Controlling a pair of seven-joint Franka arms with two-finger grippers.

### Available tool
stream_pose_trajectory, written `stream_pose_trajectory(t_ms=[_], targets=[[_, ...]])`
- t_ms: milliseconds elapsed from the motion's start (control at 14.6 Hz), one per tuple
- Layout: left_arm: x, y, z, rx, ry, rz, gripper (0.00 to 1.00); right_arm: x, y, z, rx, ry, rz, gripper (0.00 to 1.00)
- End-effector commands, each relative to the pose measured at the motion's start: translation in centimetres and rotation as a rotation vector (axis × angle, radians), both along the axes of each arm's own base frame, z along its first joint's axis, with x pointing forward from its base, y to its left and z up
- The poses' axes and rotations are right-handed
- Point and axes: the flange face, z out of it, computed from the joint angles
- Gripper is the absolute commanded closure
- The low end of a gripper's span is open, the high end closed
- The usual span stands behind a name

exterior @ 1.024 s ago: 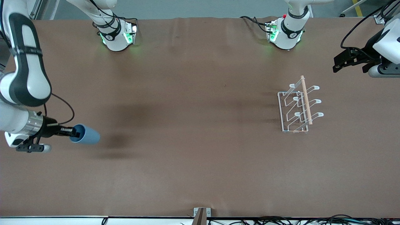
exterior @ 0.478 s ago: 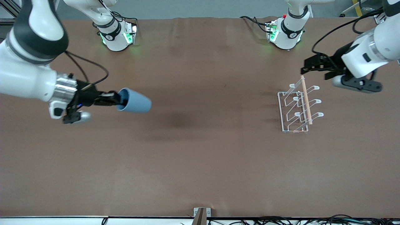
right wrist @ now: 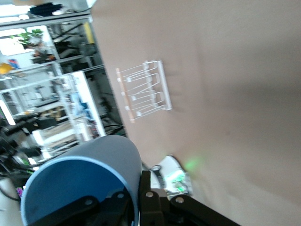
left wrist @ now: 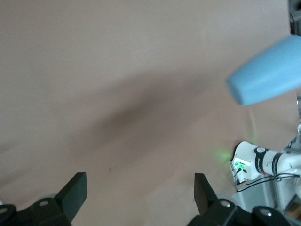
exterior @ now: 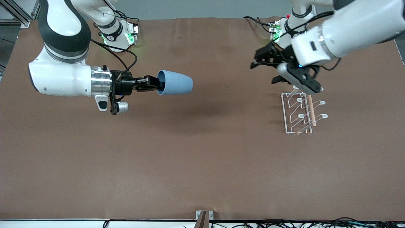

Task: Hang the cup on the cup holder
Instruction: 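Hold the cup out with the right gripper while the left gripper approaches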

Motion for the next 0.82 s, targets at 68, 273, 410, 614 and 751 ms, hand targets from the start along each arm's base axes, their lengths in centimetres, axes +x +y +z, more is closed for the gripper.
stream_pose_trajectory(t_ms=[68,273,410,614,751], targets=[[-0.5,-3.9,0.2,-0.055,-0.136,-0.184,0.0,-1.8,3.5,-0.8,0.111,0.056,-0.066,0.98],[0.0,-6.8,0.3,-0.079,-0.234,-0.313,0.0,-2.7,5.6,-0.7,0.158,0.077,-0.064,0.99],[-0.2,-8.5,0.3,-0.042,-0.283,-0.381,0.0,-3.2,6.5,-1.0,0.16,0.074,-0.043,0.99],[-1.6,-10.8,0.2,-0.001,-0.318,-0.453,0.0,-4.2,8.0,-1.0,0.158,0.074,-0.015,0.99],[-2.5,-12.5,-0.2,0.021,-0.356,-0.526,0.0,-4.3,8.2,-1.0,0.159,0.077,-0.009,0.99]])
